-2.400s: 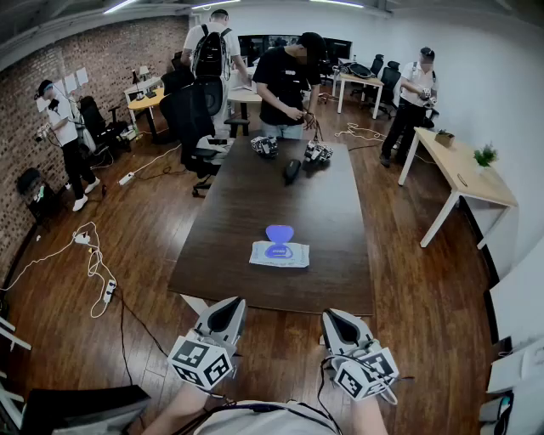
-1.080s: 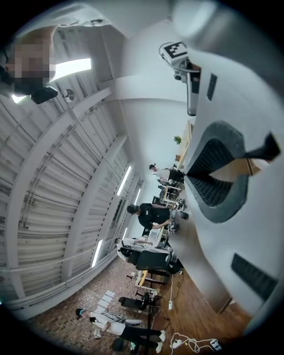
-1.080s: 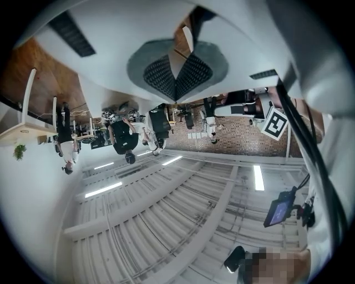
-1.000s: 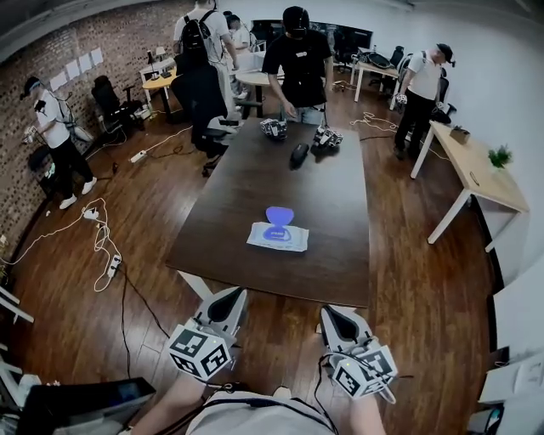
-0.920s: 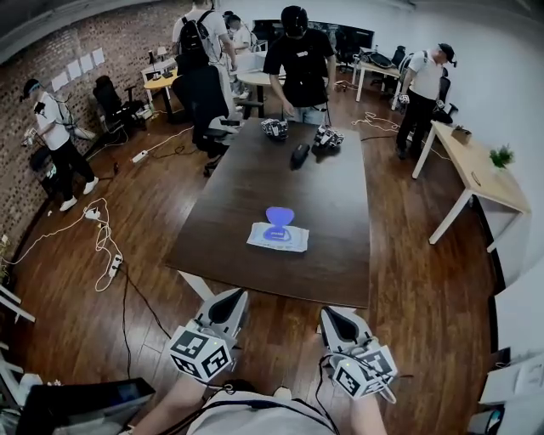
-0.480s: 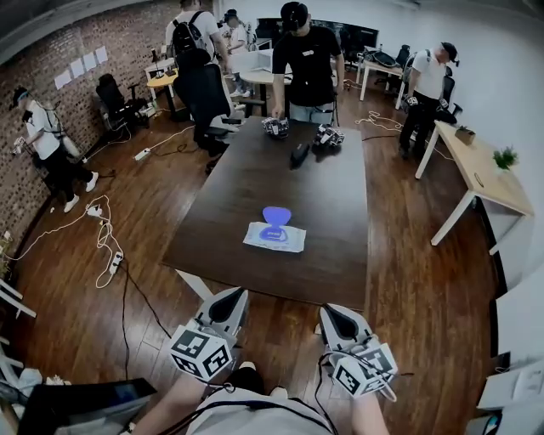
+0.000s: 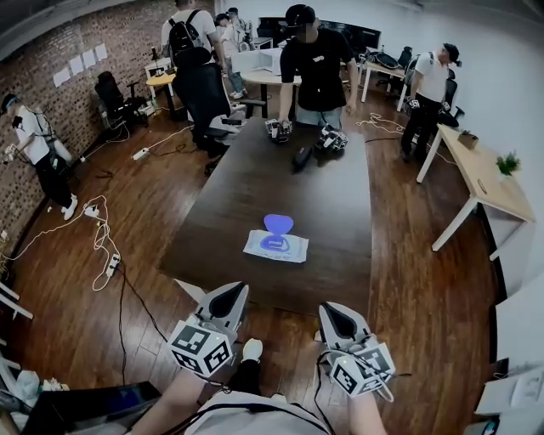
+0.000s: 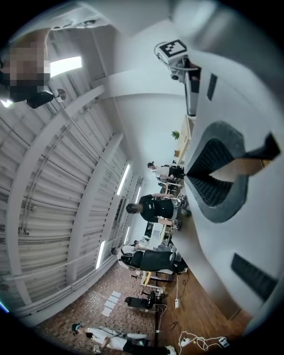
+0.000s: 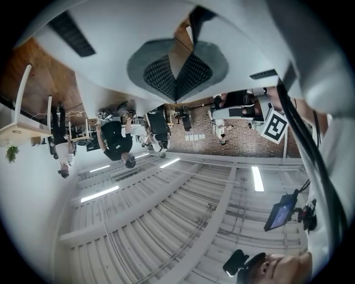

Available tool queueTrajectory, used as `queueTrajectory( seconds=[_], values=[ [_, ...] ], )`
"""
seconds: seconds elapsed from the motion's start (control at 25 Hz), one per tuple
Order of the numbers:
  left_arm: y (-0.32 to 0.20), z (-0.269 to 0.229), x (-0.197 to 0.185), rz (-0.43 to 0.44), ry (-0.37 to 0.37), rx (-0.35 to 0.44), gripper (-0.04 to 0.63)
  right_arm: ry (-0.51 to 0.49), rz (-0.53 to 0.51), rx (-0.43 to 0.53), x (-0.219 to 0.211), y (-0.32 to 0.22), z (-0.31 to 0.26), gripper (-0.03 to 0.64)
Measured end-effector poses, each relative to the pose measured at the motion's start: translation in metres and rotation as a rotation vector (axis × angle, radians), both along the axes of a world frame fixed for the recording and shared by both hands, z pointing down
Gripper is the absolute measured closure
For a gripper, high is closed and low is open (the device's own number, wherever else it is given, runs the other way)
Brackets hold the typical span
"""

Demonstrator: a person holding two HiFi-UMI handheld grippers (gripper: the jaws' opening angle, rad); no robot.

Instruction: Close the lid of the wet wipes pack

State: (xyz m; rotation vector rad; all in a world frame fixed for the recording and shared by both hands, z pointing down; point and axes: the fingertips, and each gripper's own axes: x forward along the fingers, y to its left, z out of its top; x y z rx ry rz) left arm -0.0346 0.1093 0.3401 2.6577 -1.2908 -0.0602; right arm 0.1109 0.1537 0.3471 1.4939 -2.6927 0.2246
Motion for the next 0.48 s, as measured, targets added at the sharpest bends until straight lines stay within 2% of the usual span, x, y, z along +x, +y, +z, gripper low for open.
queueTrajectory(
  seconds=[0.48],
  values=[
    [-0.101, 0.014, -0.010, 0.057, 0.017, -0.030, 0.594, 0.016, 0.033, -0.021, -0.020, -0.097, 0.006, 0.614]
  ],
)
